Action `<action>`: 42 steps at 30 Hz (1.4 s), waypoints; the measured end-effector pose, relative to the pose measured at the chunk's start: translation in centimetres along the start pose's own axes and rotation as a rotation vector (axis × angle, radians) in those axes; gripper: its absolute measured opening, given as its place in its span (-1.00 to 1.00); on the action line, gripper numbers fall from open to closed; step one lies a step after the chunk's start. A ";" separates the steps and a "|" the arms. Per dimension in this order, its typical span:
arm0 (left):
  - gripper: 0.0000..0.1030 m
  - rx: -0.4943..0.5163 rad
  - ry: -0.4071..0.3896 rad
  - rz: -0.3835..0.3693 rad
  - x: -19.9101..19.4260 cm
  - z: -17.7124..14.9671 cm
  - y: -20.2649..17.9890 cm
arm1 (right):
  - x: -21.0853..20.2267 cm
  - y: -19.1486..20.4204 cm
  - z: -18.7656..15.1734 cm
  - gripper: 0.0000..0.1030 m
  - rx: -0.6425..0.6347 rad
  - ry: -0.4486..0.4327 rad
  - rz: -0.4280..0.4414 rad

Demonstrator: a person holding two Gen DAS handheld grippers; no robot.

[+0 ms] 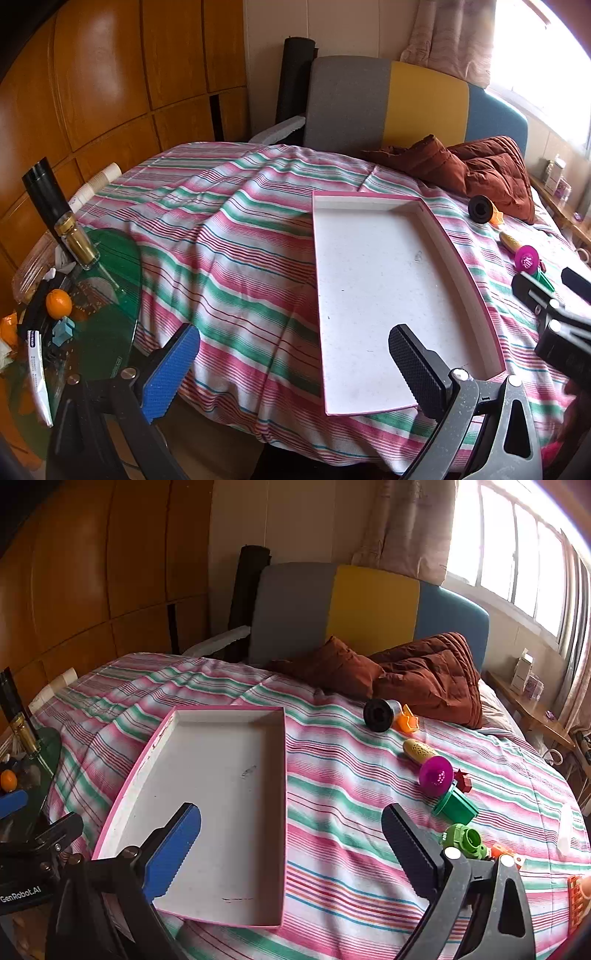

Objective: Organize rigid objects
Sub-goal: 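Move left tool to the black canister while right tool approaches the orange scoop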

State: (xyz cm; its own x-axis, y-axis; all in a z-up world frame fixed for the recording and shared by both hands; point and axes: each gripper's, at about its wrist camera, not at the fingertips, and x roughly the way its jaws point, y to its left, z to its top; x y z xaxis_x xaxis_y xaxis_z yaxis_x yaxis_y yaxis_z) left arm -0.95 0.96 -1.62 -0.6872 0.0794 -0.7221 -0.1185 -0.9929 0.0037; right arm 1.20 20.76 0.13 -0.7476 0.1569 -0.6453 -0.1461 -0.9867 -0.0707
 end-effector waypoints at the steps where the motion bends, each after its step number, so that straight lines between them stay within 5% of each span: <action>1: 0.99 0.005 0.002 -0.009 0.0 0.0 -0.1 | 0.1 -0.4 0.1 0.95 0.001 0.002 -0.003; 14: 0.99 0.033 -0.020 -0.195 0.4 3.0 -2.3 | 1.2 -11.9 1.7 0.95 0.100 0.029 -0.095; 21: 0.99 0.047 0.061 -0.286 2.8 6.8 -5.4 | 1.8 -20.7 1.3 0.95 0.230 0.018 -0.207; 27: 0.99 0.204 0.047 -0.307 4.5 11.3 -12.1 | 2.6 -25.1 -0.3 0.95 0.386 0.024 -0.198; 35: 0.99 0.463 0.046 -0.324 9.8 16.4 -23.6 | 2.4 -26.3 -0.5 0.95 0.480 0.025 -0.102; 42: 0.99 0.558 0.055 -0.343 15.7 19.1 -31.8 | 2.6 -27.0 -0.8 0.95 0.536 0.041 -0.047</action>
State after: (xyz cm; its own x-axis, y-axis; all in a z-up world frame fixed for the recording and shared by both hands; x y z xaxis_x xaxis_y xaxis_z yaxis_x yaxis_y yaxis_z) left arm -21.63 35.44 0.15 -0.5082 0.3642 -0.7804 -0.6886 -0.7161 0.1142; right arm 3.73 47.75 -0.21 -0.7077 0.1882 -0.6810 -0.4972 -0.8175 0.2908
